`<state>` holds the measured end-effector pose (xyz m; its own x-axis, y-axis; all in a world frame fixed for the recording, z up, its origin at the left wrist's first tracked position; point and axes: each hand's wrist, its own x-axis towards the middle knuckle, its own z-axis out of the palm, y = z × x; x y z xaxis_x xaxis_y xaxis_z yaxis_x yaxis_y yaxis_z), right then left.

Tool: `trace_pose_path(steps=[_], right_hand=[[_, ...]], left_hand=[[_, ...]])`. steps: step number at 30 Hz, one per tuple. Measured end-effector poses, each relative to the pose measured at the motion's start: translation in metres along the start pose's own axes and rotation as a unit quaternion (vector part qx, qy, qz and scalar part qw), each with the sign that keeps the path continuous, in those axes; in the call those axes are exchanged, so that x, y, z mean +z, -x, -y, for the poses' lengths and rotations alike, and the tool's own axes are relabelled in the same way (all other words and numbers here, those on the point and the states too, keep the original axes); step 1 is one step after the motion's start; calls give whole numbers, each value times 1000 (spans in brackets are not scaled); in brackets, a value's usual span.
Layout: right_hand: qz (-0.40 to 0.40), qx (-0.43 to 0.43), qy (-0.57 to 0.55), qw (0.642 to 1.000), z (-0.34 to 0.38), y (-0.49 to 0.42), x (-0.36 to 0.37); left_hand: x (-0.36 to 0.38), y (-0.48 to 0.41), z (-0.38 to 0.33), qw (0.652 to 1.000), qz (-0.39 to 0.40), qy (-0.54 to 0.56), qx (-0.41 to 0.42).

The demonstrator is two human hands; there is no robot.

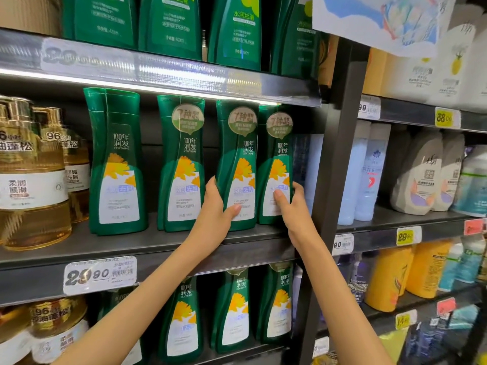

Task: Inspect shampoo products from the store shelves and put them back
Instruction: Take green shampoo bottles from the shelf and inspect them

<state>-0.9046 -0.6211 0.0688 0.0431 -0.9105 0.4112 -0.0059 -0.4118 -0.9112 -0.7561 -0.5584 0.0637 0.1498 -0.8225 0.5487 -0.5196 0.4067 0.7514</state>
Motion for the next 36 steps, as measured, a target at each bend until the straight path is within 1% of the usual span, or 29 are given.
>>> trace_pose_path(steps=[6, 9, 12, 18, 22, 25, 30, 33, 36], right_hand=[[-10, -14, 11, 1000, -3, 0, 1], [-2, -20, 19, 1000, -3, 1, 1], [-24, -35, 27, 999, -3, 3, 2], [-49, -24, 31, 998, -6, 2, 1], [-53, -23, 18, 998, -1, 7, 2], [-76, -33, 18, 996, -1, 12, 4], [-138, -67, 93, 984, 2, 27, 12], [-153, -76, 168, 971, -2, 41, 19], [-153, -93, 205, 962, -11, 61, 26]], left_hand=[[-1, 2, -1, 1000, -15, -16, 2], [-3, 2, -2, 1000, -3, -1, 6], [-4, 3, -4, 1000, 9, 6, 7], [-5, 3, -5, 1000, 22, 7, 1], [-7, 5, -6, 1000, 11, -2, 6], [-9, 8, -8, 1000, 11, -6, 9], [-12, 8, -8, 1000, 8, -5, 0], [-10, 7, -5, 1000, -7, -14, -18], [-8, 9, -6, 998, -38, -34, -35]])
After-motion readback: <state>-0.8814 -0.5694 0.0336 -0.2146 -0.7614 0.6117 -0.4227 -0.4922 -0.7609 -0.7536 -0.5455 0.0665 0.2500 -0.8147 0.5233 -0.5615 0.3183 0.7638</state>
